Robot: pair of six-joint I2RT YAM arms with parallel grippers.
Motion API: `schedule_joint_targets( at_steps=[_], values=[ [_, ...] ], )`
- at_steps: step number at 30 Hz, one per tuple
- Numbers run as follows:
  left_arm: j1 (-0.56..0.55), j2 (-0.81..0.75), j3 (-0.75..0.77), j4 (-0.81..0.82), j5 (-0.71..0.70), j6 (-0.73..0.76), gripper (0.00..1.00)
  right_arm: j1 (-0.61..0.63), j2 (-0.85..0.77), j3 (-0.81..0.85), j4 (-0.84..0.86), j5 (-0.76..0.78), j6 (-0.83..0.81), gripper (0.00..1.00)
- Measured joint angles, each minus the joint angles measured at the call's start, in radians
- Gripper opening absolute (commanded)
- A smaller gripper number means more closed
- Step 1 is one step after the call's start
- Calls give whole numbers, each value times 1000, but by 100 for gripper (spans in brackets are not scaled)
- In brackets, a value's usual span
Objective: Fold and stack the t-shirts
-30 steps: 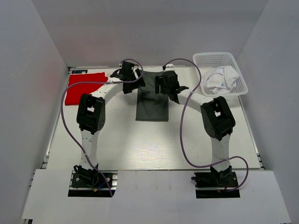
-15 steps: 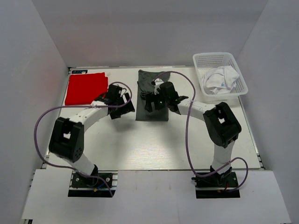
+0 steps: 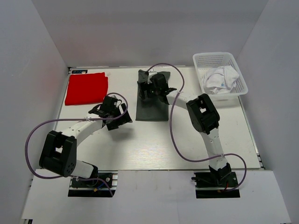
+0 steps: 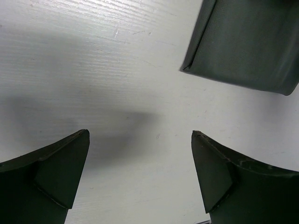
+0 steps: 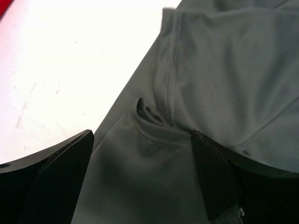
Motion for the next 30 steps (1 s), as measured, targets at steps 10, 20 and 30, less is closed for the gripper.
schedule_joint_targets(
  at_steps=[10,20,30],
  values=[
    [-2,106,68,49,15,22,100,-11,-141,-212,102,7,-6,90],
    [-37,330,208,123,111,57,91,-14,-582,-581,91,156,96,90],
    [-79,373,229,132,74,68,57,-19,-687,-889,-48,131,277,89]
  ],
)
